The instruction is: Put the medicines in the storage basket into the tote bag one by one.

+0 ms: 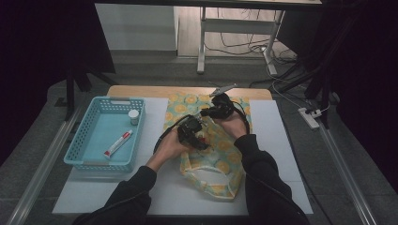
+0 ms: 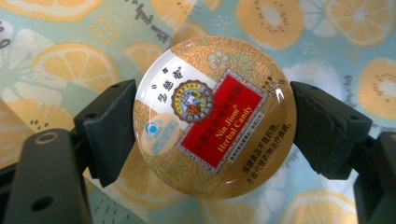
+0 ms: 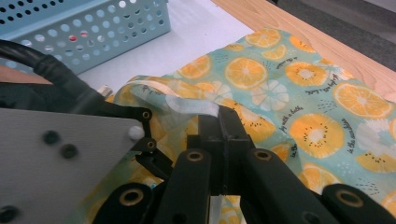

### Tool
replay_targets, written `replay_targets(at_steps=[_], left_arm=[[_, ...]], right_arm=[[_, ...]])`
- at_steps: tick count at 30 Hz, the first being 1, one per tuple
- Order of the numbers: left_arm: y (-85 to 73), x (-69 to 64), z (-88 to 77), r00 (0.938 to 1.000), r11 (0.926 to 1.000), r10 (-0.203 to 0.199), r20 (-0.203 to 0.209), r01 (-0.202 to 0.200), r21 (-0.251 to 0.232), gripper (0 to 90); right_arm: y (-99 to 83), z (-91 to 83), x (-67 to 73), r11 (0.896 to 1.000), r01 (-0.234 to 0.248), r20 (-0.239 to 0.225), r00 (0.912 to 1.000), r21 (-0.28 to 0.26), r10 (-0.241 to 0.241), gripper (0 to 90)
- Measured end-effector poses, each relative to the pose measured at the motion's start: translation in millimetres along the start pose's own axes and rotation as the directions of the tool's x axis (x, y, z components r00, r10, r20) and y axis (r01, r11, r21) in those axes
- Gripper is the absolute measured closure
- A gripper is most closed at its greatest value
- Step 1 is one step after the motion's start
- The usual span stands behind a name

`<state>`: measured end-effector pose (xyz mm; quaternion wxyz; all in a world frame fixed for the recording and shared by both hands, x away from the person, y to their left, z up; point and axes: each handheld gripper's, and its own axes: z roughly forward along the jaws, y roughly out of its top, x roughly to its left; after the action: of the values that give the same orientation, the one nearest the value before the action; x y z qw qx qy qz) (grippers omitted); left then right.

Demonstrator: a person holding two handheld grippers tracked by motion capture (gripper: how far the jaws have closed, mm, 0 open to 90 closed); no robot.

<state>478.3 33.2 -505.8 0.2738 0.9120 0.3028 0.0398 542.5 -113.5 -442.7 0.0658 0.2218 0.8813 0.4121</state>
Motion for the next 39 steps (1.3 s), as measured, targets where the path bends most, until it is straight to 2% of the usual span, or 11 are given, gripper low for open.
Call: replay_targets(at_steps=[11,17,21,25,29,35,39], left_arm=[[2.9,9.5,11.2,0.9997,0.9997,-0.025,-0.003,0.025,-0.006,20.2],[4.1,9.7,14.0,0.9991,0.9995,-0.023,-0.036,0.023,-0.022,20.0],[2.3,9.7,13.2,0.9989,0.9983,-0.042,-0.023,0.041,-0.042,19.6],[1.0,8.5,9.5,0.9990,0.9978,-0.045,-0.008,0.045,-0.050,18.1],[-0.2,8.2,0.7,0.9981,0.9943,-0.058,0.022,0.060,-0.089,16.1],[-1.5,3.7,-13.2,0.9988,0.9941,-0.039,0.031,0.042,-0.100,13.9],[-6.7,2.9,-21.1,0.9976,0.9904,-0.054,0.043,0.059,-0.125,9.4]], right_arm=[[-0.1,1.6,-5.5,1.000,-0.017,0.025,0.9995,-0.017,0.017,90.0],[0.9,2.3,-5.9,1.000,-0.020,0.029,0.9994,-0.022,0.021,90.0],[0.1,3.1,-5.6,1.000,-0.016,0.027,0.9995,-0.019,0.017,90.0],[-0.5,3.1,-5.5,1.000,-0.016,0.024,0.9996,-0.019,0.016,90.0],[-0.9,2.7,-5.7,1.000,-0.014,0.023,0.9996,-0.019,0.015,90.0],[-1.4,2.0,-4.8,1.000,-0.014,0.020,0.9997,-0.019,0.015,90.0],[-2.0,1.3,-4.1,1.000,-0.018,0.017,0.9997,-0.022,0.018,90.0]])
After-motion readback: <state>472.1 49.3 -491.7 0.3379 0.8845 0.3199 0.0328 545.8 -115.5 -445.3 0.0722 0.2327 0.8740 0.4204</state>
